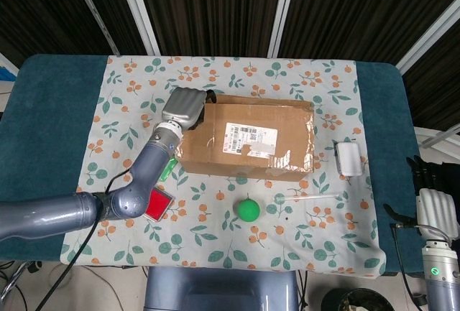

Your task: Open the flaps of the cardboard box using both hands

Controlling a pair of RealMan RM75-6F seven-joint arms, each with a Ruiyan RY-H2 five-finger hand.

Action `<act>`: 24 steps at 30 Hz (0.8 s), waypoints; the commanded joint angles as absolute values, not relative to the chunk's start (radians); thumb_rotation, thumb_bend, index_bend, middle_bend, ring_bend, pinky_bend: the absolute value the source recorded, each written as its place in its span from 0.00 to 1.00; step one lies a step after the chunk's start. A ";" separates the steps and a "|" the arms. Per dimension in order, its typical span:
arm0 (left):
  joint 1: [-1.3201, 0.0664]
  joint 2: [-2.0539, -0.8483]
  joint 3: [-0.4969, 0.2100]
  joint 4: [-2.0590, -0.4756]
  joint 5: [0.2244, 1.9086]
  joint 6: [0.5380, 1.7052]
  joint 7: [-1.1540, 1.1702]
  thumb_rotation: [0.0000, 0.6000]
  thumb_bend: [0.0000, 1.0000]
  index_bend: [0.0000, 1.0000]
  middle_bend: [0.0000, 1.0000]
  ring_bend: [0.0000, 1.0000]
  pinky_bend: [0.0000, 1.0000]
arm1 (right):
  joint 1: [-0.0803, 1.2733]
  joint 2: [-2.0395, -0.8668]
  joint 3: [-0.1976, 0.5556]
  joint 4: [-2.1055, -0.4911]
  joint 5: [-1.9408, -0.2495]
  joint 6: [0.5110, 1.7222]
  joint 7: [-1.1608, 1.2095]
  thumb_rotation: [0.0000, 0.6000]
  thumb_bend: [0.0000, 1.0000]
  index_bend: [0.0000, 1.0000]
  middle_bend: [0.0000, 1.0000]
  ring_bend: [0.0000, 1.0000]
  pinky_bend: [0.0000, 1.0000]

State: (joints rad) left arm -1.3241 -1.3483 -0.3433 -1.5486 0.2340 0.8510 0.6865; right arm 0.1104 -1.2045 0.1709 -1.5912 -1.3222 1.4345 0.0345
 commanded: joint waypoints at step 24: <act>-1.236 -1.072 -0.454 -2.038 0.319 0.913 0.427 1.00 1.00 0.31 0.51 0.40 0.48 | 0.111 -1.205 0.167 -1.601 -1.311 1.420 0.029 1.00 0.24 0.00 0.00 0.00 0.23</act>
